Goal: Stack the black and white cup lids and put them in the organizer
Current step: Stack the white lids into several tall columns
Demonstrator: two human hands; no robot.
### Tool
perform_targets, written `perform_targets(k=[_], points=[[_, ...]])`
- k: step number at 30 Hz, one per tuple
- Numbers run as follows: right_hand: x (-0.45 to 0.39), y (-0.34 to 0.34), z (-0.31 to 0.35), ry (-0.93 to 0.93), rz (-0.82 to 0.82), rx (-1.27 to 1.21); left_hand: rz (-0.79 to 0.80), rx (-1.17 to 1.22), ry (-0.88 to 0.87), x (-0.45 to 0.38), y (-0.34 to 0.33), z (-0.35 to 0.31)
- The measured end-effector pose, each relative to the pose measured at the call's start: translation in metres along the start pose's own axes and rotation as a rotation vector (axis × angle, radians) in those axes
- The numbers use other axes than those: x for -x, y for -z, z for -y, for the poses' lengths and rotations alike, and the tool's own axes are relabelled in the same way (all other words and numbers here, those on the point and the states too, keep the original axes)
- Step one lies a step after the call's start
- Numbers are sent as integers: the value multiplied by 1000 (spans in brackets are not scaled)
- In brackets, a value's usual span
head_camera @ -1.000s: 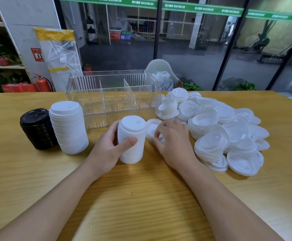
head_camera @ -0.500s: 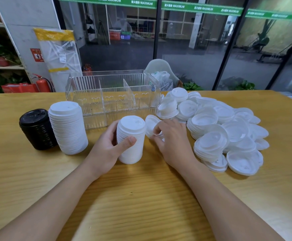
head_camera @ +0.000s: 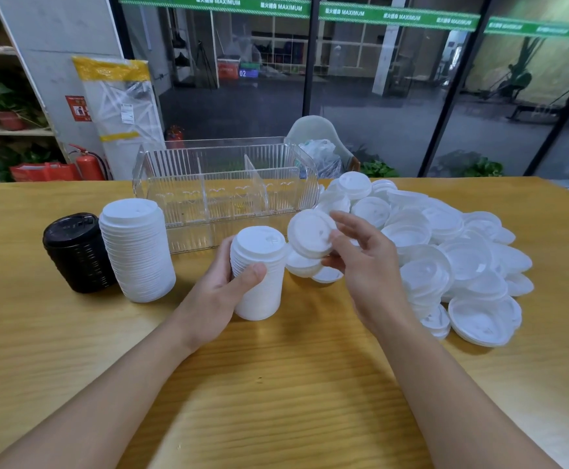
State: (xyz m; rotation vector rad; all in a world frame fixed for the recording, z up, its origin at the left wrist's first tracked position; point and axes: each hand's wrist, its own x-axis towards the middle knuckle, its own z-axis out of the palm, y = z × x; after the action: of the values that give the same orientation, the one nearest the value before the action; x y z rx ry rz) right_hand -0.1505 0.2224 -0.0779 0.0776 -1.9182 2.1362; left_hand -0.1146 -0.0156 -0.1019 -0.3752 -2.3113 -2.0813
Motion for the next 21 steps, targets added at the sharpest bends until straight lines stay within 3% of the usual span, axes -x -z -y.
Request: perform_targets(k=[8,14,21], points=[[0,-2,6,-163,126,-341,53,-16,-15,-1,0,1],[4,-8,0,-151,319,-212,85,-17,-16,-1,-2,1],[13,-12,7,68,345,112,105,-53,-33,1,-3,-1]])
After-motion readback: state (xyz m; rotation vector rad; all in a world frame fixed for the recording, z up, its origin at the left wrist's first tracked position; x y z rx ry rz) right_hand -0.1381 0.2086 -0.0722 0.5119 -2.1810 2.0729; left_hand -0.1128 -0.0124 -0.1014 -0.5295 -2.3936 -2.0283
